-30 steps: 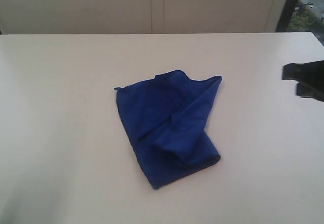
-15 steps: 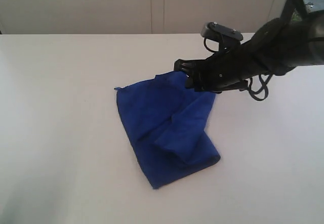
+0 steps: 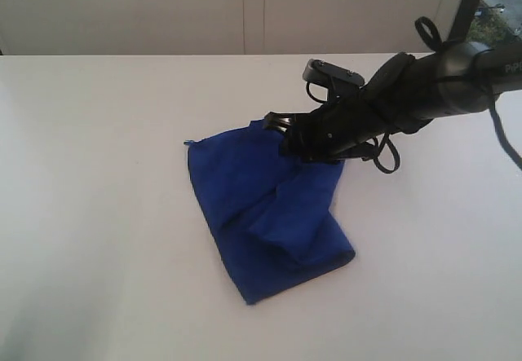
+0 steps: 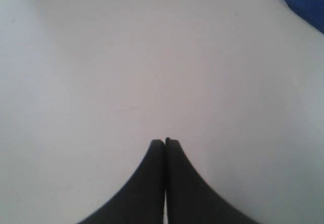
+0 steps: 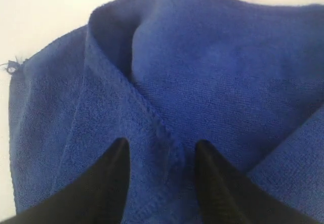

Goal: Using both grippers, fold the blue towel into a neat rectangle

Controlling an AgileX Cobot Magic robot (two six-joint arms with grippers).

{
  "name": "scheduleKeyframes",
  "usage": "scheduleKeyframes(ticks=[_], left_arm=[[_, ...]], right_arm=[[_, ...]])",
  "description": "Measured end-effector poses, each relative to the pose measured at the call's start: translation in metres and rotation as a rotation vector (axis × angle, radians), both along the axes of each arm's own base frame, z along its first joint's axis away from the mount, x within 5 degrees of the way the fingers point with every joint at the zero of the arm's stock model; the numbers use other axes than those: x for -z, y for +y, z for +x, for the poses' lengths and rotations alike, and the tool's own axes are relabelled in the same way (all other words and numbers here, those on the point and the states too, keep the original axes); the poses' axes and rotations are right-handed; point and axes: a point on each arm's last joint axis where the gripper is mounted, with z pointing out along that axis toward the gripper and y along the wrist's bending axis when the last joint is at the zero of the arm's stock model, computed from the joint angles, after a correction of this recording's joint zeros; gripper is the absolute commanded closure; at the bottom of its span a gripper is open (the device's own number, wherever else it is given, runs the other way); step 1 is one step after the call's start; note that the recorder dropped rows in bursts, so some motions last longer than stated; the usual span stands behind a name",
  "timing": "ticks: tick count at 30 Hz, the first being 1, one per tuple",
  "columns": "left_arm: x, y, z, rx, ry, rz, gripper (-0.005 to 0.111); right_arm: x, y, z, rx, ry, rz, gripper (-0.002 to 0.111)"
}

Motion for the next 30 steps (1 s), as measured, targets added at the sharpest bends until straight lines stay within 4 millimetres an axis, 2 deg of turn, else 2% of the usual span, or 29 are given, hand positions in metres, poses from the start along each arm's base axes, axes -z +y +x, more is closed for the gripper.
scheduleKeyframes(ticks=[7,14,16,19,22,24,30], left_arm=[[0.0,0.0,0.0,0.0,0.0,0.0,0.107],[0.0,0.0,0.0,0.0,0.0,0.0,0.107],[0.0,0.0,0.0,0.0,0.0,0.0,0.107],[0.0,0.0,0.0,0.0,0.0,0.0,0.107],[0.0,0.0,0.0,0.0,0.0,0.0,0.107],[0.0,0.0,0.0,0.0,0.0,0.0,0.107],[0.0,0.0,0.0,0.0,0.0,0.0,0.107]], right_arm=[[0.001,0.001,0.001,0.004,0.003,0.004,0.108],[-0.003,0.001,0.001,0.008,-0.01,0.009,0.108],[-0.013,0.001,0.001,0.012,-0.037,0.016,0.108],[-0.041,-0.002,-0.001,0.009,-0.104,0.033,0.108],[-0.068,-0.013,-0.004,-0.005,-0.152,0.038,0.108],[-0.077,-0.025,-0.005,-0.014,-0.157,0.03,0.108],[-0.078,-0.054,-0.005,-0.067,-0.108,-0.043,0.108]])
